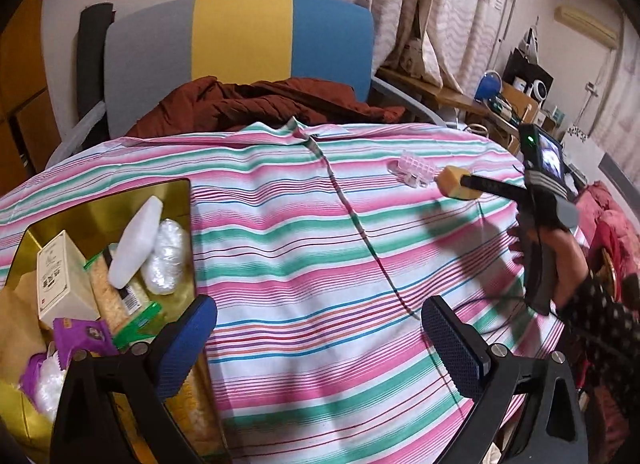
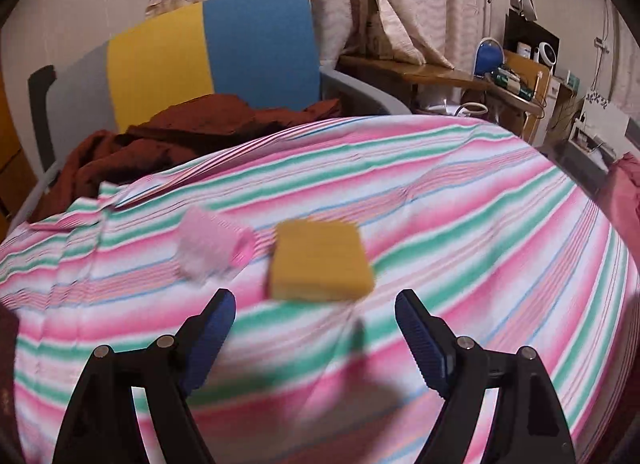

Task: Organize objects
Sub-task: 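Grasp the second yellow sponge with the right tool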

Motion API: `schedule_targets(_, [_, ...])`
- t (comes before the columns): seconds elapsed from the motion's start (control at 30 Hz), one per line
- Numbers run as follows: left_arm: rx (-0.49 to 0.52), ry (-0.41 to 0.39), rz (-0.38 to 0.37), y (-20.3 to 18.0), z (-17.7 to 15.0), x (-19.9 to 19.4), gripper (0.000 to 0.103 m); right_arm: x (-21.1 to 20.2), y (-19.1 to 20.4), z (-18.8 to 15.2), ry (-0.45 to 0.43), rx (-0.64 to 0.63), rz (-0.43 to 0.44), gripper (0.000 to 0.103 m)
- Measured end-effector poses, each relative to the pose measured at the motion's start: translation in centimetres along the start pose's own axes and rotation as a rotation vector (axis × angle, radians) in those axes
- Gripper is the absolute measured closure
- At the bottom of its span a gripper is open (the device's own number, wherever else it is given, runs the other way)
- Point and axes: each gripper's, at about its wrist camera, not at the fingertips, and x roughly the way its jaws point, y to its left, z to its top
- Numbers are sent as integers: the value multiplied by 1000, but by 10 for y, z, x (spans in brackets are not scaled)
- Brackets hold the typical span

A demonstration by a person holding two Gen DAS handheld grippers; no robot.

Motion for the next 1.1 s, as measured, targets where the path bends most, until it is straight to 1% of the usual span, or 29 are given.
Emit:
schedule_targets(0.17, [5, 27, -4, -1, 5, 12, 0, 28, -7, 7, 31, 12, -1, 19])
schedule_targets(0.3, [25, 41, -3, -10, 14, 23, 0, 37, -7, 5, 35, 3, 23, 19])
schedule_targets(0.37, [35, 43, -14, -16, 21, 30, 0, 42, -7, 2, 43, 4, 39, 26])
schedule_targets(0.4, [38, 45, -18, -19, 25, 34, 0, 43, -7, 1, 49, 5, 41, 34])
schedule_targets(0.5, [56, 51, -35, -30, 40, 52, 0, 40, -8, -2, 21, 9, 37, 40])
schedule_targets(0.7, [128, 50, -58, -62, 74, 97, 0, 31, -4, -3, -35, -4, -36, 41])
schedule_targets(0.83, [182, 68, -64, -85, 95, 135, 0, 29, -9, -3, -50, 30, -67, 41])
schedule_targets(0.97, [174, 94, -68, -96, 115, 170, 0, 32, -18, -4, -37, 69, -67, 41])
schedule_targets(1.1, [146, 102, -88, -107, 134, 199, 0, 32, -18, -4, -44, 67, -83, 41])
